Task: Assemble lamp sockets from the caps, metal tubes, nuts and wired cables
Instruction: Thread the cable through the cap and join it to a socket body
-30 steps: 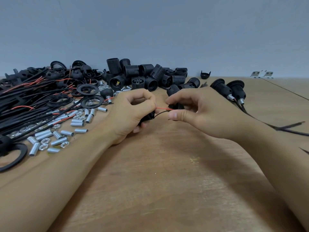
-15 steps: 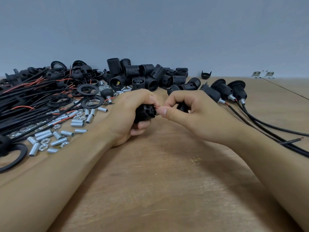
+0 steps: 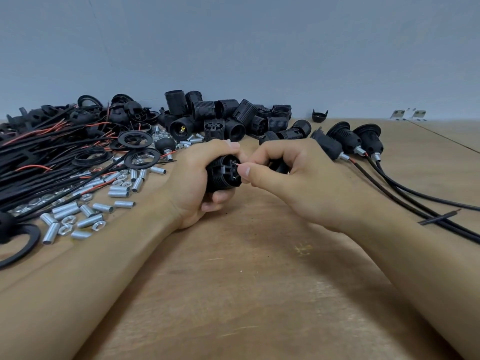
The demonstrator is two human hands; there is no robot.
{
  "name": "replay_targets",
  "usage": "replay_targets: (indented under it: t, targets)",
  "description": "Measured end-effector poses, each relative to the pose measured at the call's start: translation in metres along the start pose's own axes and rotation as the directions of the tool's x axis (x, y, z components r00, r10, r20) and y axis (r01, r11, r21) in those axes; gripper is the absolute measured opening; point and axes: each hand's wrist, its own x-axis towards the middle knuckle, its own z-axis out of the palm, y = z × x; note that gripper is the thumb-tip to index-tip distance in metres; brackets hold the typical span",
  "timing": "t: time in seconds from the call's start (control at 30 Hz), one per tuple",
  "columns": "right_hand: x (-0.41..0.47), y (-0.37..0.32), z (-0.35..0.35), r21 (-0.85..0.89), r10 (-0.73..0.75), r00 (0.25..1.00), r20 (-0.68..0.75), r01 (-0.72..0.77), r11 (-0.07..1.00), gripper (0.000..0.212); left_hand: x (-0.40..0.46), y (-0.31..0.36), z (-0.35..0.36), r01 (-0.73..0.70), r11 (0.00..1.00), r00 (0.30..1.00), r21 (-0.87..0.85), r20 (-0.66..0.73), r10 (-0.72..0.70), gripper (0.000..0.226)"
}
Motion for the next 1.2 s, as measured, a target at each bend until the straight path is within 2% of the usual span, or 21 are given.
replay_targets:
  t: [0.23,0.37,0.6,0.7,0.83,1.2]
  targets:
    - [0.000,0.001,0.006,0.025,0.026,0.998,-0.054,-0.025,0.999,0.023,0.000,0.000,0.005,-0.018,0.999,0.993,0.042,-0.114,0.023,0.041]
    - [-0.001,0.004,0.013,0.009,0.038,0.987,-0.154,-0.037,0.999,0.024,0.002,-0.002,0.008,-0.061,0.994,0.975,0.087,-0.209,0.078,0.036]
    - [-0.001,0.002,0.016,0.089,0.056,0.982,-0.179,-0.040,0.995,0.025,0.002,-0.007,0.014,-0.296,0.929,0.876,0.223,-0.325,0.357,0.043]
    - [-0.002,-0.001,0.017,0.095,0.014,0.989,-0.147,0.000,0.995,0.025,0.001,-0.006,0.014,-0.305,0.933,0.885,0.190,-0.304,0.352,0.042]
    - [-0.001,-0.003,0.014,0.107,0.031,0.996,-0.086,-0.022,0.994,0.023,-0.001,-0.004,0.013,-0.315,0.927,0.900,0.202,-0.247,0.360,0.043]
    - [0.001,0.002,0.012,0.101,0.010,0.999,-0.050,-0.005,0.995,0.023,-0.001,-0.007,0.014,-0.324,0.926,0.897,0.196,-0.248,0.366,0.044]
